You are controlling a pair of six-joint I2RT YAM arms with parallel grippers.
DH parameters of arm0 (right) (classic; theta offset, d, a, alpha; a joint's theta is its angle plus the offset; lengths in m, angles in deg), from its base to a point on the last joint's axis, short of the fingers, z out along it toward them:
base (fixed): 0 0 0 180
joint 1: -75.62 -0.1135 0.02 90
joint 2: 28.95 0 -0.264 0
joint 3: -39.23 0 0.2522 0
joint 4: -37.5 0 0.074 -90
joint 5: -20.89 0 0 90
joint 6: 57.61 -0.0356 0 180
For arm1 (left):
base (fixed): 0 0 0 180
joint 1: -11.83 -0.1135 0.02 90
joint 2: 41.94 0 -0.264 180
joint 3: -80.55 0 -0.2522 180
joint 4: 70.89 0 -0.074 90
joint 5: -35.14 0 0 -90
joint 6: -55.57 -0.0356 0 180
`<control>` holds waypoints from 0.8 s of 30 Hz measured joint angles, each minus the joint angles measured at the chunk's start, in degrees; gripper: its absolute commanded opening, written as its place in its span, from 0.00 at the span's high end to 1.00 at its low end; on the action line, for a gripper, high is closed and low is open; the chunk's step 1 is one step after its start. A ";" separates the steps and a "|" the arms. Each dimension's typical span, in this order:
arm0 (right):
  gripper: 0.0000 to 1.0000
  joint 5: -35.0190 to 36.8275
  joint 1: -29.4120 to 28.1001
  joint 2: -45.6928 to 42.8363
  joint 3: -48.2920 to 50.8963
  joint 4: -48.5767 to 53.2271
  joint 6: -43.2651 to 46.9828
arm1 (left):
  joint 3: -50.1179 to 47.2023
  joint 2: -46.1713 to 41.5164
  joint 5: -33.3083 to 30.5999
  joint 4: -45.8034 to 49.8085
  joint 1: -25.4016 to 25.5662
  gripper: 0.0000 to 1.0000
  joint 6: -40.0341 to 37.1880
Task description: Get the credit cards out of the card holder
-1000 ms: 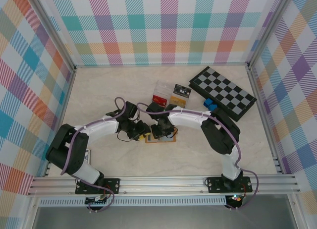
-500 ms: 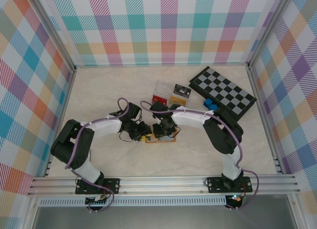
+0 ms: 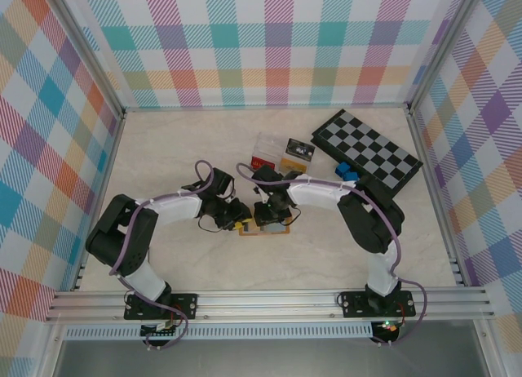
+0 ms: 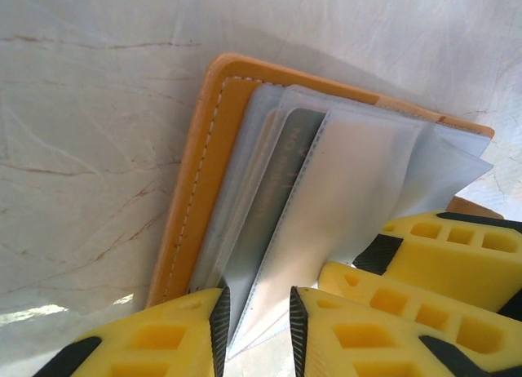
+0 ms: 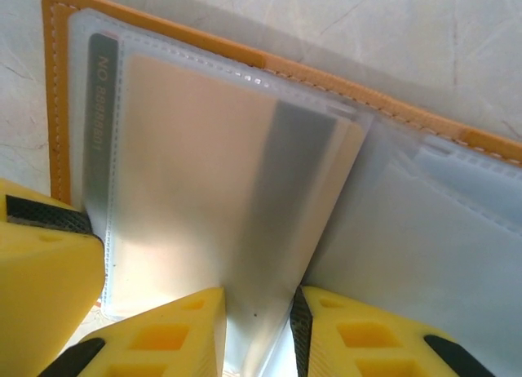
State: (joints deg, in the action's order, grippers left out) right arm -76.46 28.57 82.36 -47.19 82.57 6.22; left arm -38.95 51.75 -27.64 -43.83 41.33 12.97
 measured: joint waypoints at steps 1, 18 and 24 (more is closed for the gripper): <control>0.72 -0.33 0.15 -0.02 0.15 -0.15 -0.02 | 0.00 0.00 0.11 -0.11 0.02 0.70 0.00; 0.71 -7.17 3.15 -1.60 4.55 -5.62 -0.61 | -0.28 1.51 2.80 -3.72 0.00 0.69 -0.04; 0.71 -9.07 3.87 -2.12 5.90 -7.39 -0.92 | -1.33 1.49 4.13 -5.62 -0.39 0.70 -0.04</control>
State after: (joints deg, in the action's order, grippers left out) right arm -85.53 32.44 80.23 -41.29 75.18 5.30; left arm -40.28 53.24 -23.51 -49.44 40.93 12.93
